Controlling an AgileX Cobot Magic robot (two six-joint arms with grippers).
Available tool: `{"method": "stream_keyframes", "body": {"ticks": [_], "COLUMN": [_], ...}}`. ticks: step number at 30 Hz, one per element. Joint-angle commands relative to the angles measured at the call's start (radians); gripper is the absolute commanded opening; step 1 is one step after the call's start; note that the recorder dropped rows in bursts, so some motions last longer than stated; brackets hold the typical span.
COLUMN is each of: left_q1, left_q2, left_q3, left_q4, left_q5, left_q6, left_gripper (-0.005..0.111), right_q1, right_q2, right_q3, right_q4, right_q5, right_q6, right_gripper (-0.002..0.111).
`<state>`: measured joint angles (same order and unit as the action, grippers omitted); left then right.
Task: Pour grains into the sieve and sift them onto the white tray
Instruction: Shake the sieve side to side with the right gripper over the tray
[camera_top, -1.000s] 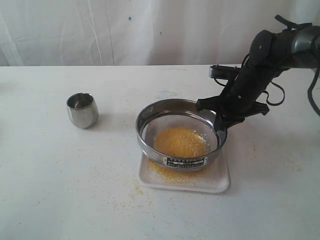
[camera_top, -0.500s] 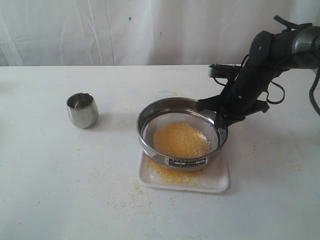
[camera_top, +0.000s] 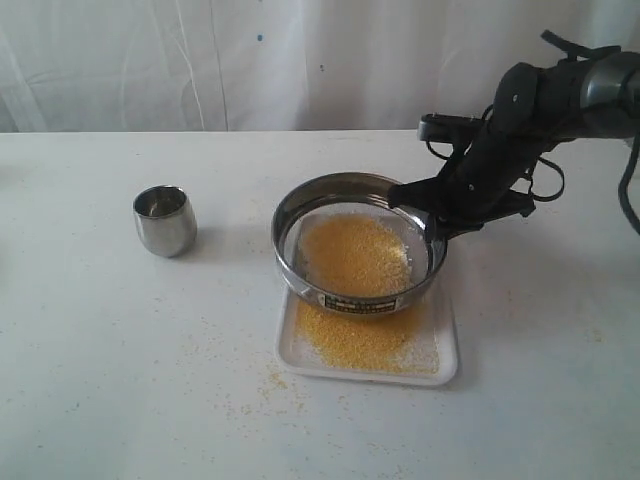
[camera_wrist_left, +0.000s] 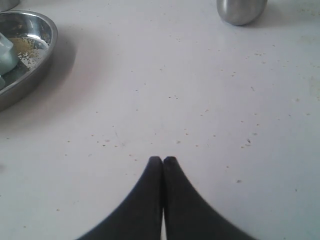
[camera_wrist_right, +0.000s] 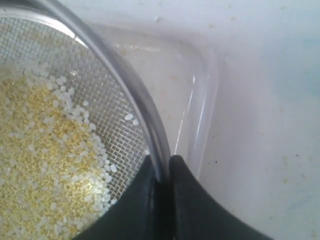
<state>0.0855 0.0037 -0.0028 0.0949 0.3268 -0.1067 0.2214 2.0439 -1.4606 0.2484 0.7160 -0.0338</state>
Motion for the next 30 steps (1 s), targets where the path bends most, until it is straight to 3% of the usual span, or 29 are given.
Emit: {"method": "stream_keyframes", "body": {"ticks": [1, 6, 8, 11, 15, 18, 20, 25, 28, 30], "left_q1": [0.004, 0.004, 0.004, 0.004, 0.004, 0.004, 0.004, 0.004, 0.004, 0.004], "left_q2": [-0.004, -0.004, -0.004, -0.004, -0.004, -0.004, -0.004, -0.004, -0.004, -0.004], "left_q3": [0.003, 0.003, 0.003, 0.003, 0.003, 0.003, 0.003, 0.003, 0.003, 0.003], "left_q4": [-0.004, -0.004, -0.004, -0.004, -0.004, -0.004, -0.004, -0.004, -0.004, -0.004], "left_q5": [0.024, 0.024, 0.024, 0.024, 0.024, 0.024, 0.024, 0.024, 0.024, 0.024], "left_q6": [0.002, 0.002, 0.002, 0.002, 0.002, 0.002, 0.002, 0.002, 0.002, 0.002], "left_gripper": [0.000, 0.000, 0.000, 0.000, 0.000, 0.000, 0.000, 0.000, 0.000, 0.000], "right_q1": [0.004, 0.000, -0.002, 0.005, -0.002, -0.002, 0.013, 0.009, 0.009, 0.009], "right_q2": [-0.032, -0.030, -0.034, -0.036, -0.040, -0.054, -0.056, -0.052, -0.061, -0.059], "right_q3": [-0.002, -0.004, -0.004, 0.003, 0.003, 0.005, 0.017, 0.017, 0.018, 0.019], "right_q4": [0.026, -0.017, -0.015, -0.021, -0.016, 0.005, -0.004, -0.055, -0.028, -0.035], "right_q5": [0.156, 0.019, 0.111, 0.188, 0.007, 0.174, 0.252, 0.018, 0.204, 0.247], "right_q6": [-0.012, -0.024, 0.060, 0.011, 0.005, 0.083, 0.010, -0.038, 0.067, 0.034], "right_gripper": [0.000, 0.000, 0.000, 0.000, 0.000, 0.000, 0.000, 0.000, 0.000, 0.000]}}
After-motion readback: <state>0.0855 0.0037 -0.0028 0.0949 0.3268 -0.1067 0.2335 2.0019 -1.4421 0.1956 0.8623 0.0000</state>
